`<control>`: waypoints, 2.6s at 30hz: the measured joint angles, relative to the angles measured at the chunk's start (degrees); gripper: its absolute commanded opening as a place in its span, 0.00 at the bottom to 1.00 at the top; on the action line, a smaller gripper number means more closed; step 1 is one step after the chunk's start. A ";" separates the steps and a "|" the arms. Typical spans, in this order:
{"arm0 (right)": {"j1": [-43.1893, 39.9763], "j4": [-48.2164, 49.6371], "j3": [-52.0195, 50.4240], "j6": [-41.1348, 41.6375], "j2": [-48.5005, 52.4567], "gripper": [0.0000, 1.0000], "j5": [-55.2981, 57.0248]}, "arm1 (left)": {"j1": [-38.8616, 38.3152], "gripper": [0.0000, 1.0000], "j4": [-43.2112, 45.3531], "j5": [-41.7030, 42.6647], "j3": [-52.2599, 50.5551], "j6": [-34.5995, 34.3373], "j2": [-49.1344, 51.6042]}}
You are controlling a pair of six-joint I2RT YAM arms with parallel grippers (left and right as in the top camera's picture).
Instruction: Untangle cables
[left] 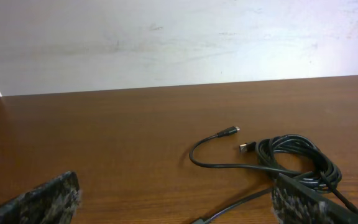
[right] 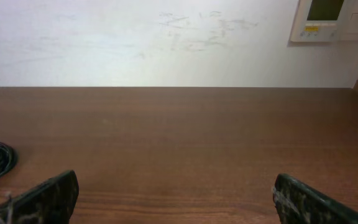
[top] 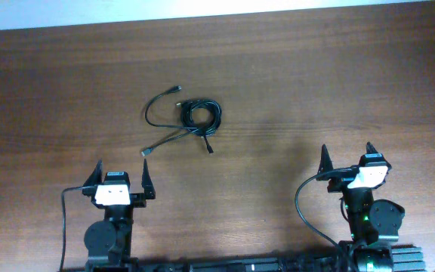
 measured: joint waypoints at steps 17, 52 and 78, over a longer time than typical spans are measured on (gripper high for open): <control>0.00 -0.02 0.00 -0.02 0.00 0.99 0.00 | -0.04 0.99 0.22 6.86 0.00 -1.16 0.00; 0.00 -0.02 0.00 0.00 0.00 0.98 0.00 | -0.04 0.99 0.09 3.56 0.00 0.98 0.00; 0.00 0.00 0.00 0.02 -0.04 0.99 0.00 | -0.31 0.99 -22.60 21.29 43.32 1.22 43.74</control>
